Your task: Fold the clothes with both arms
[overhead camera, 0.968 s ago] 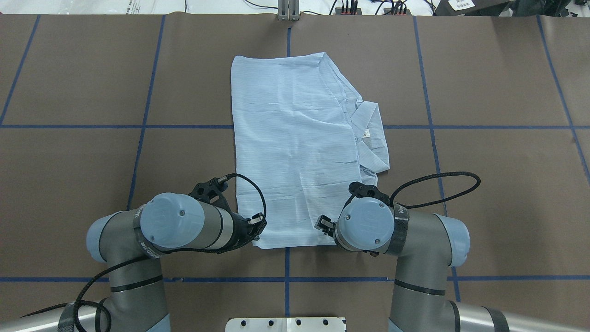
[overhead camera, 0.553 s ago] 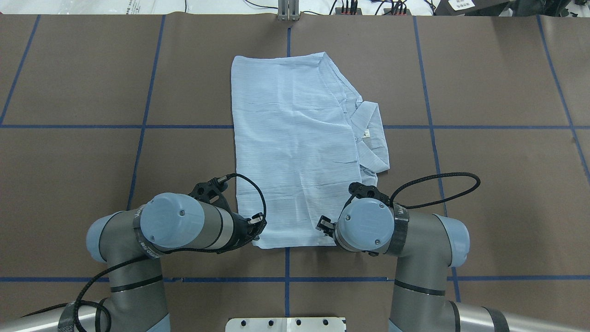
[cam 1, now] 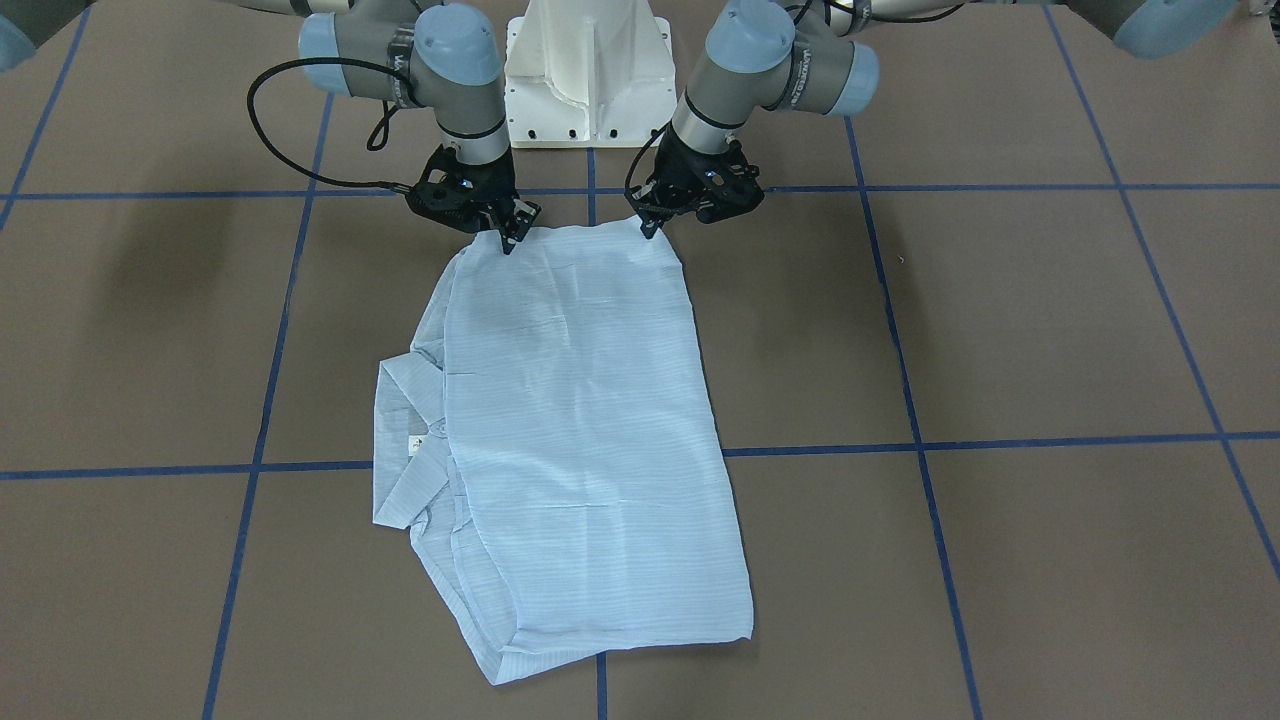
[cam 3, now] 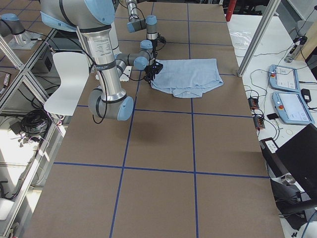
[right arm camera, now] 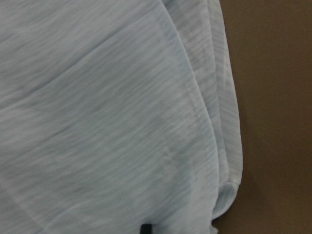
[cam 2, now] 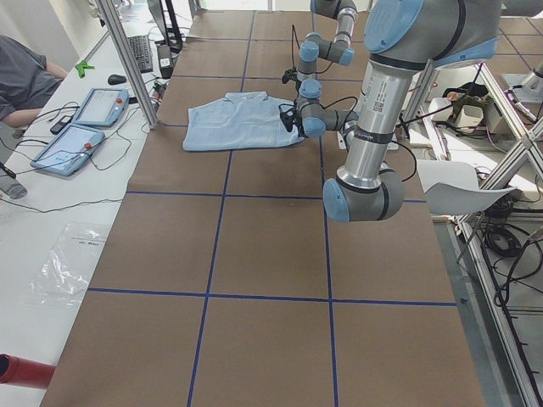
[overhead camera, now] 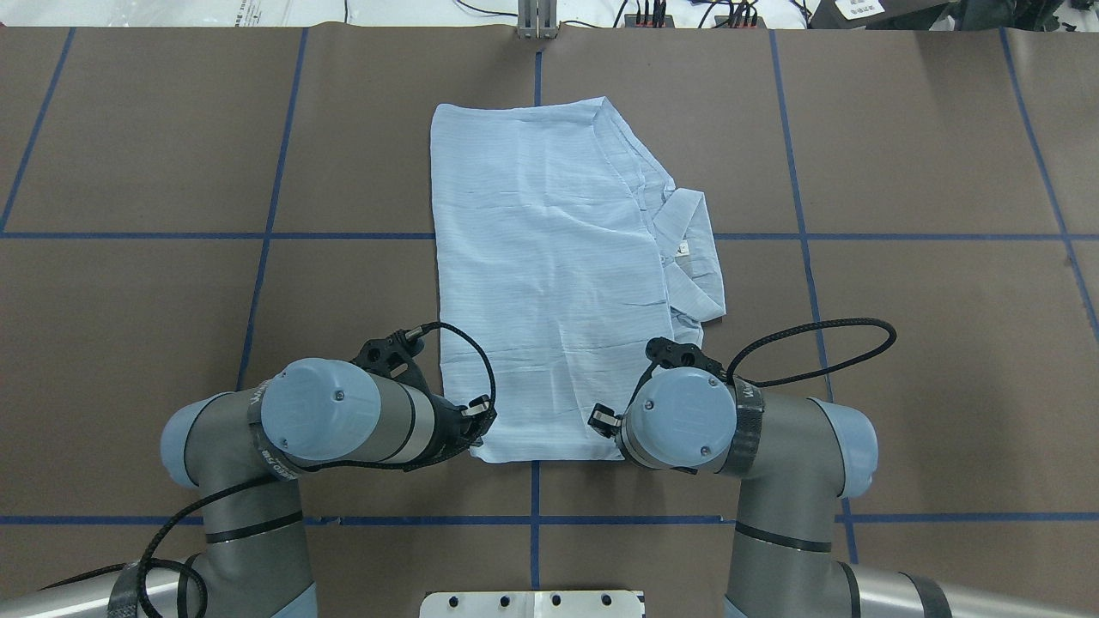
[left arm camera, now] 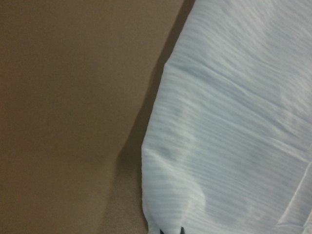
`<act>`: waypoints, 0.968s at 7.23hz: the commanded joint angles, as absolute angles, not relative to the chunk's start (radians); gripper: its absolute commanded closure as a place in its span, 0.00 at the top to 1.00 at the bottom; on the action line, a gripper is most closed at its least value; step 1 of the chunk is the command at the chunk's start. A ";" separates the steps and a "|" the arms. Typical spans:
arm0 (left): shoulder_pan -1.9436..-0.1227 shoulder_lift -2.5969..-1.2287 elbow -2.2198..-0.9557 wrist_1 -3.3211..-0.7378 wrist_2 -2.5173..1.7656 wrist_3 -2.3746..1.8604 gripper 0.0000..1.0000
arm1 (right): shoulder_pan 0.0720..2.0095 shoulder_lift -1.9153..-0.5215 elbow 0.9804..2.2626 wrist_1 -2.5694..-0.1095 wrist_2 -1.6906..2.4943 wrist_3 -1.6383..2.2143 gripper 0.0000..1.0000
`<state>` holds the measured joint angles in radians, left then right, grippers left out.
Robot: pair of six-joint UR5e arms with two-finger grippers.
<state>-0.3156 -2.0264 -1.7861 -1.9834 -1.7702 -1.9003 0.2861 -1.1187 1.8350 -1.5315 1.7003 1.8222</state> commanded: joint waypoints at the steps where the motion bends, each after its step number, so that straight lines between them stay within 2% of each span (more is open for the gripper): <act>1: -0.321 -2.026 -1.786 -1.983 -1.772 -1.899 0.00 | 0.288 -1.114 1.854 -1.535 1.698 1.831 0.00; 4: -0.325 -2.022 -1.833 -1.949 -1.773 -1.899 0.00 | 0.295 -1.117 1.904 -1.534 1.713 1.827 0.00; 7: -0.315 -2.022 -2.018 -1.720 -1.839 -1.899 0.00 | 0.285 -1.150 1.998 -1.540 1.804 1.827 0.00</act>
